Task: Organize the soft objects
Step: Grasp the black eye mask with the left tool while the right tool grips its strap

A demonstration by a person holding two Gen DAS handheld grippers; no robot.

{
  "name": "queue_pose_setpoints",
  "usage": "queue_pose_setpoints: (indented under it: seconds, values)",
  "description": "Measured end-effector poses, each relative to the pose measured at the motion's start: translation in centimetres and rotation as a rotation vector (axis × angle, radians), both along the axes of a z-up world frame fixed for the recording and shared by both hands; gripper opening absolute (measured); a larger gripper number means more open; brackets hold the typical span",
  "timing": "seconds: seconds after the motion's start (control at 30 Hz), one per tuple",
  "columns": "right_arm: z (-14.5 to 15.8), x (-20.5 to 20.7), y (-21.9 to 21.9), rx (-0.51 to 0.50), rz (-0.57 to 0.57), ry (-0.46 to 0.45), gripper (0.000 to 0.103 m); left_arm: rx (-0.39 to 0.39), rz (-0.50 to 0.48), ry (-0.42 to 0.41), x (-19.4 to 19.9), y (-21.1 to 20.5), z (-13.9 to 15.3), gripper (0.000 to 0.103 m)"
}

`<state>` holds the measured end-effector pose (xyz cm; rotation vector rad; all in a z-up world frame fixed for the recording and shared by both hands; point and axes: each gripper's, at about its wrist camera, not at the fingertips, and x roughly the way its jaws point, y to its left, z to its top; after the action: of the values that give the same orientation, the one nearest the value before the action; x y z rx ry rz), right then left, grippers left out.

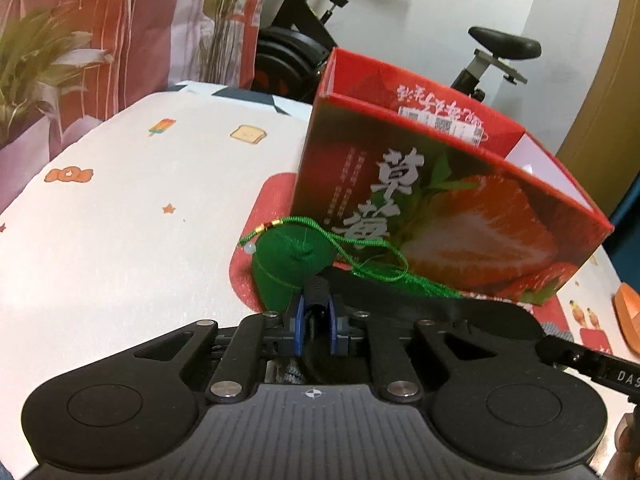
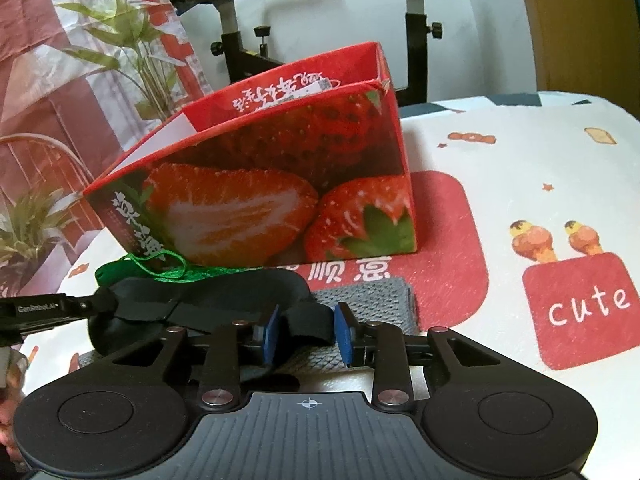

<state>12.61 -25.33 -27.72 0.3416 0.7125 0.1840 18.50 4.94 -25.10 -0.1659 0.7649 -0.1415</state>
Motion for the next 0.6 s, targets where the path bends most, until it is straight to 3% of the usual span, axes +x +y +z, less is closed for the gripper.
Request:
queue_pose_setpoints:
  seconds: [0.47,0.6]
  values:
    - [-0.9,0.7,-0.3,0.116,0.016,0.058,0.029,-0.015,-0.029,0.059,0.4,0.0,-1.3,0.014]
    - [-0.7,0.6,-0.2,0.090,0.012,0.051,0.019,-0.016,-0.030,0.058,0.4,0.0,-1.3,0.014]
